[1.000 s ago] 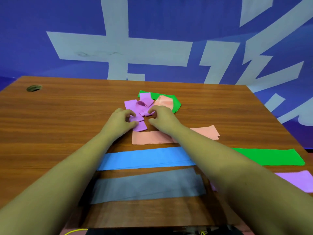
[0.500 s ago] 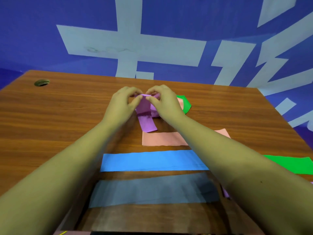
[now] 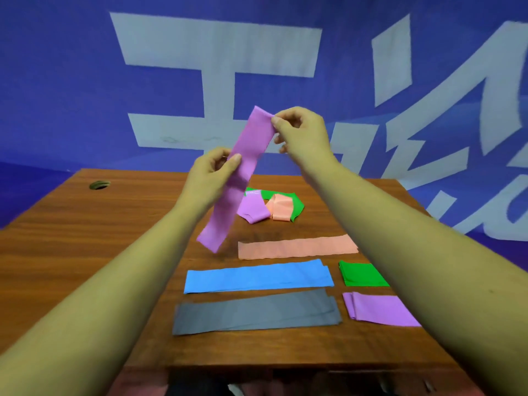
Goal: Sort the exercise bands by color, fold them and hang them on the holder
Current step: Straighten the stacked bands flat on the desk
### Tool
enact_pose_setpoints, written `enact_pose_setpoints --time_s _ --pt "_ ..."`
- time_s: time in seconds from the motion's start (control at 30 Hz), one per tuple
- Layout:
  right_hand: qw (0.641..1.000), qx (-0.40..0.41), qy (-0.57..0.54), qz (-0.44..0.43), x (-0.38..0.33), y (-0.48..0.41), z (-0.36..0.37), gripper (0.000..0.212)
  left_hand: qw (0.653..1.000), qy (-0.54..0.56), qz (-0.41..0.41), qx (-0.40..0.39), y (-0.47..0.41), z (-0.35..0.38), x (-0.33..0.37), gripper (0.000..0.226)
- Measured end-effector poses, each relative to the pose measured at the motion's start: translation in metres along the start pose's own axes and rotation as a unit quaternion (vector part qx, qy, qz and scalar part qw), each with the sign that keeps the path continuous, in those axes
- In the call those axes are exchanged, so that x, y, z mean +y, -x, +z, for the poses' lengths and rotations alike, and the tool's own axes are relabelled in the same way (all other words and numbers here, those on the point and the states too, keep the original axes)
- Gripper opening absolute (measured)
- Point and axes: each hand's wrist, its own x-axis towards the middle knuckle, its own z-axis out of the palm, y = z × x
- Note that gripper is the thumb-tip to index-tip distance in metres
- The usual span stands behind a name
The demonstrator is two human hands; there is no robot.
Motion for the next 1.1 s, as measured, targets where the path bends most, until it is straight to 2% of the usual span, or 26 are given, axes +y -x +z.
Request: enact_pose_setpoints --time_s 0.07,0.17,0.23,0.4,0.5,0.6,0.67,0.8,0.97,1.1 --pt "0.997 -0.009 -0.03 0.074 -0.003 0.007 -0.014 0.009 1.0 0.002 0.001 -0.02 0.005 0.001 0.015 0.022" --pt "0.971 -0.086 -0.098 0.198 0.001 0.023 -0.036 0.003 0.998 -0.01 0.003 -0.054 0.015 0.009 0.033 0.013" --pt "0.957 -0.119 -0.112 0.239 0.007 0.034 -0.048 0.015 0.995 -0.012 0.0 -0.1 0.025 0.017 0.042 0.011" --pt "0.96 -0.108 -0.083 0.246 0.019 0.065 -0.078 0.009 0.982 -0.032 -0.023 -0.183 0.049 0.033 0.046 0.014" --pt "0.964 -0.052 -0.098 0.241 0.032 0.078 -0.104 0.01 0.972 -0.018 -0.086 -0.217 0.063 0.047 0.04 0.016" --pt "0.967 -0.009 -0.068 0.245 0.049 0.091 -0.131 0.014 0.955 -0.023 -0.142 -0.261 0.078 0.06 0.032 0.015" --pt "0.967 0.001 -0.058 0.248 0.06 0.101 -0.145 0.015 0.941 -0.012 -0.158 -0.299 0.087 0.069 0.03 0.014" --pt "0.96 0.04 -0.073 0.266 0.079 0.12 -0.17 0.017 0.919 0.001 -0.174 -0.353 0.102 0.082 0.032 0.027" --pt "0.96 0.06 -0.079 0.262 0.089 0.135 -0.194 0.013 0.889 0.008 -0.19 -0.415 0.115 0.098 0.034 0.006" --pt "0.956 0.102 -0.097 0.258 0.095 0.136 -0.209 0.019 0.891 0.007 -0.197 -0.41 0.122 0.114 0.035 0.006"
